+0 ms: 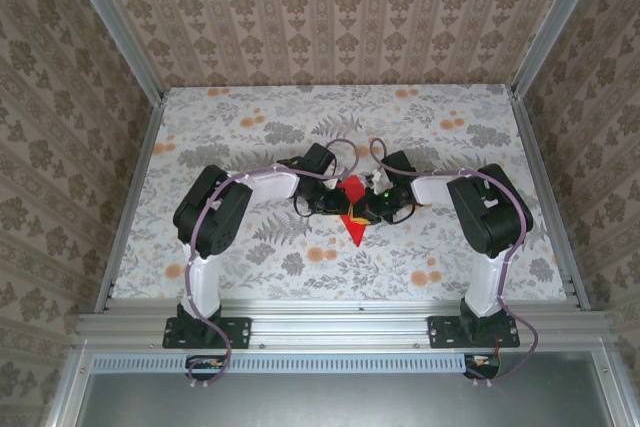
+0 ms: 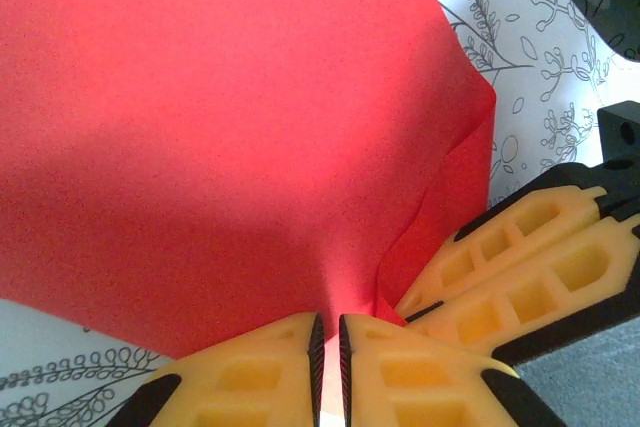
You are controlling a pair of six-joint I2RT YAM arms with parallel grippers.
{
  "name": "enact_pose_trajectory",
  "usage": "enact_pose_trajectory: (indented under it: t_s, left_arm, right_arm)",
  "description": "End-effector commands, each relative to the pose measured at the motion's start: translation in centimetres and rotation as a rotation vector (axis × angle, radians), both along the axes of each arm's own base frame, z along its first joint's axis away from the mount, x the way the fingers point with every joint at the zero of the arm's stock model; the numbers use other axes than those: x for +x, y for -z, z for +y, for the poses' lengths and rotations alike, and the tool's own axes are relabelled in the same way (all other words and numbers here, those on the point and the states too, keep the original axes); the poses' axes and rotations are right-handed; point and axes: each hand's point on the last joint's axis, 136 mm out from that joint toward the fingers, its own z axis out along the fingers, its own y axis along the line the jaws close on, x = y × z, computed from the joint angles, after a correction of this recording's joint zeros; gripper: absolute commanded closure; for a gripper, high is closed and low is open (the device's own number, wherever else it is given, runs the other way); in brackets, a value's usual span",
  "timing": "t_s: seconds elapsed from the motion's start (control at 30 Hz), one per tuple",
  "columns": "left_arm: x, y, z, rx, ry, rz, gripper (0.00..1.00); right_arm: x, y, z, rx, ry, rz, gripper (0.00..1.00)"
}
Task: Fold a paper plane with a square sheet of paper (pick it up from the middle)
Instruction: Third fold the triangle at the center of the table.
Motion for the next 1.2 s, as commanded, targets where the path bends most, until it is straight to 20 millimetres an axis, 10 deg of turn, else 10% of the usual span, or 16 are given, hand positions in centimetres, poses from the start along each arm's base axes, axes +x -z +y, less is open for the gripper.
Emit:
enact_pose_trajectory:
  t_s: [0.0,1.17]
  left_arm:
    - [-0.9,1.4,0.9,0.027,0.007,0.046,0.84]
    - [-1.1,1.7,0.8,0.012,0.008,0.058,0.84]
  right_arm:
    - [0.2,0.9,-1.1,-0.085,0.023,-0.015,0.91]
    - [0.3,0.8,-0.9,-0.075,0.026,-0.020,0.90]
